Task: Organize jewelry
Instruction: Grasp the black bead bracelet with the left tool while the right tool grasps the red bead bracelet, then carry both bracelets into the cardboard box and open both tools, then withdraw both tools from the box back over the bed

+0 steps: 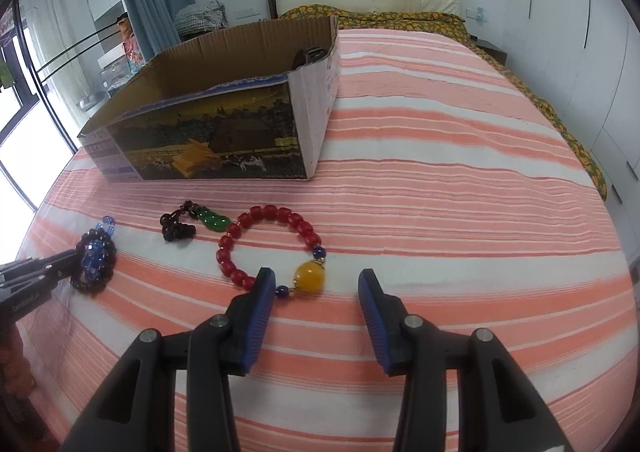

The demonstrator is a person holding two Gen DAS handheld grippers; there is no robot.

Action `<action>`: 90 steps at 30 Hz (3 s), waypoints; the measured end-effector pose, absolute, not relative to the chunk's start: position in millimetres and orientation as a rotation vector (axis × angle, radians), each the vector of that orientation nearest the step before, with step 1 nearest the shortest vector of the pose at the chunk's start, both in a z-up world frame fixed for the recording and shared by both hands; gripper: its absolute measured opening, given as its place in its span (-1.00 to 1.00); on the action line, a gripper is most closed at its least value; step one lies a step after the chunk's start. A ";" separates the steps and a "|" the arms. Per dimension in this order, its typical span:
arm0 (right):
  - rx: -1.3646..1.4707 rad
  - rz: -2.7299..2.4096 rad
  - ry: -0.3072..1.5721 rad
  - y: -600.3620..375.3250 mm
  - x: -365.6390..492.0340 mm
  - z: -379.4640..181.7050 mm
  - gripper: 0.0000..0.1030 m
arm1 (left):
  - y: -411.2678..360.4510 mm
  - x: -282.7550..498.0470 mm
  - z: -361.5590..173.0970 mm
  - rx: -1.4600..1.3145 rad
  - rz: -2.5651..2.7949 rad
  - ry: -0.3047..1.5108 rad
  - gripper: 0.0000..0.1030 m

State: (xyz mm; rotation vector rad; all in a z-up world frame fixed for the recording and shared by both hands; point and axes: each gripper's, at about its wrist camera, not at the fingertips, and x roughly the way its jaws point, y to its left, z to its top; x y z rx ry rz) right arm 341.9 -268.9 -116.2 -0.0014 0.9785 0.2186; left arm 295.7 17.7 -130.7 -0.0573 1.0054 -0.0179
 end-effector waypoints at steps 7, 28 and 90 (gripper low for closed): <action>-0.014 0.212 0.993 -255.1 348.4 -118.5 -0.29 | 18.5 296.7 -130.4 -0.091 -0.036 1.000 -0.78; 0.043 0.222 0.900 -276.3 304.1 -54.4 -0.66 | 32.3 272.8 -67.2 -0.257 -0.139 0.895 -0.79; -0.015 0.268 0.773 -224.1 409.6 17.8 0.42 | 1.8 371.0 -14.2 -0.027 0.171 0.868 0.97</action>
